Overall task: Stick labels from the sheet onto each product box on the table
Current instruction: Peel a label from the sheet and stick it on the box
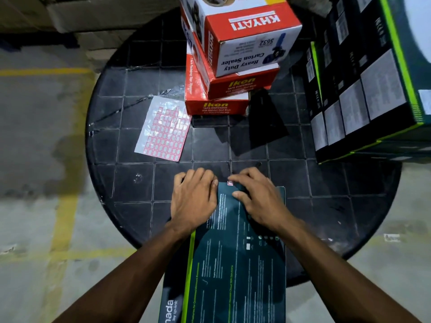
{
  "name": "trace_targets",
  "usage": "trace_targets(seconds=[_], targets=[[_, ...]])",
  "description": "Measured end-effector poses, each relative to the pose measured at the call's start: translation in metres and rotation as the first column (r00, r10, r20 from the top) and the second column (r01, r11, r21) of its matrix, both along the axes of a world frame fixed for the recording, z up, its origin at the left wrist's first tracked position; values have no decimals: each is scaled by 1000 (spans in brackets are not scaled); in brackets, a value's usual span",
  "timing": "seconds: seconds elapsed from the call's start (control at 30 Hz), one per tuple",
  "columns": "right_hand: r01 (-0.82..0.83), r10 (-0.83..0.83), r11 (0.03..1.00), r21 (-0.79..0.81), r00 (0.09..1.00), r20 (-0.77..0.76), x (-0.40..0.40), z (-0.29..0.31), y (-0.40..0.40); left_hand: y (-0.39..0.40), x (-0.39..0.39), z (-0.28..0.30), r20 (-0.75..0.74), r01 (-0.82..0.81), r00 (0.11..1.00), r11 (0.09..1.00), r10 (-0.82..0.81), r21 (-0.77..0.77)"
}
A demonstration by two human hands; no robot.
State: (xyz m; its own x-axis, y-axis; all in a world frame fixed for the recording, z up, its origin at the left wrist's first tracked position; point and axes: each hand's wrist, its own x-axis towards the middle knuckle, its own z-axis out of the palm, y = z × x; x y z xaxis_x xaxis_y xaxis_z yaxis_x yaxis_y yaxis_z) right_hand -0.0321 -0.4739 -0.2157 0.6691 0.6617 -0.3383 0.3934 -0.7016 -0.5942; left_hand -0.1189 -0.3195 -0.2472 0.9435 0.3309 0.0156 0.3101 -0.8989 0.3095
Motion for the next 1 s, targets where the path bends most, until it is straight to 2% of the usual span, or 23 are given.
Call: trace_targets(seconds=[0.2,0.5,0.7,1.0], targets=[[-35,35,999,-38,999,10,3,-3,1,1,1,-1,14,-2,1000,1000,2,29],[-102,91,982,-158,993,-75,14,0,5,0,2,-1,3,0,1000,999,0,37],[-46,35,996,-78,991,-131,15,2,4,0,1,-1,-1,-7,1000,999,7,38],[-98,81,987,-124,988,-131,19,3,7,-1,2,1,-9,-9,1000,1000,9,21]])
